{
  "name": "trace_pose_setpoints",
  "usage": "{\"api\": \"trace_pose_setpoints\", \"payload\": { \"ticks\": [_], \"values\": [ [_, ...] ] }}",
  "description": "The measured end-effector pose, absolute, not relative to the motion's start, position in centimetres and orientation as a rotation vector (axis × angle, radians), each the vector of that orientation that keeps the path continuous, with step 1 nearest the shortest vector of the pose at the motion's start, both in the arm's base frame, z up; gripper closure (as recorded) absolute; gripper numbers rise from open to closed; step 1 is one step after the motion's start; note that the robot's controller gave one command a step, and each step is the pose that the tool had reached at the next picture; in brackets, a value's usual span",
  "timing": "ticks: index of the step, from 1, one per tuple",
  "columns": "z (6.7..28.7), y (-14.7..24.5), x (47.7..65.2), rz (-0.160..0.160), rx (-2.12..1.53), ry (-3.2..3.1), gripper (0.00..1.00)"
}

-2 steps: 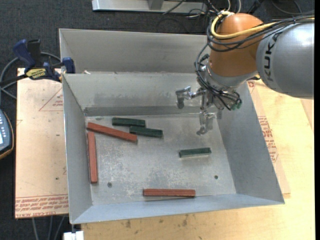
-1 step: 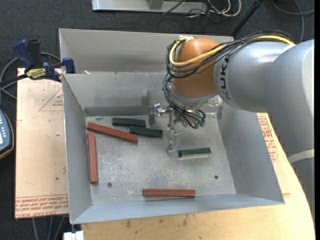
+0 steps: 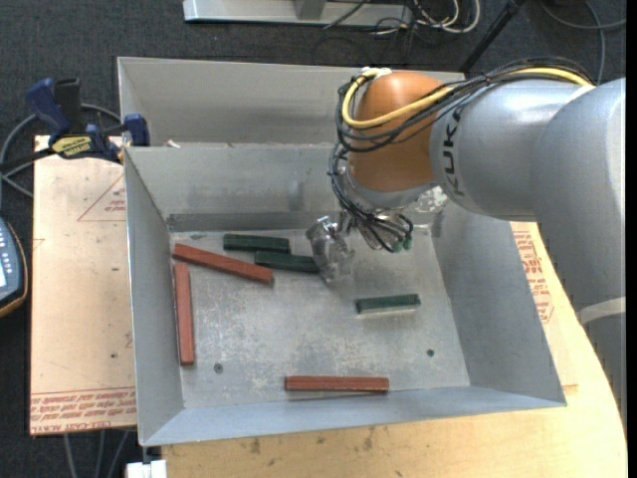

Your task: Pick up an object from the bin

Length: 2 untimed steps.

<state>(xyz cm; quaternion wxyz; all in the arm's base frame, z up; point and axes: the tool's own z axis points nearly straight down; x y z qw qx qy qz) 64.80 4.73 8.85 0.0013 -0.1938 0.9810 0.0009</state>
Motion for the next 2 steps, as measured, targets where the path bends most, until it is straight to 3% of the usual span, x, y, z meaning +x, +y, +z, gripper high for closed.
{"api": "trace_pose_setpoints", "payload": {
  "ticks": [1,2],
  "values": [
    [8.9,4.7,64.8,0.003,-0.607,3.080,0.00],
    [7.0,10.9,65.5,0.006,-0.511,3.095,0.00]
  ]
}}
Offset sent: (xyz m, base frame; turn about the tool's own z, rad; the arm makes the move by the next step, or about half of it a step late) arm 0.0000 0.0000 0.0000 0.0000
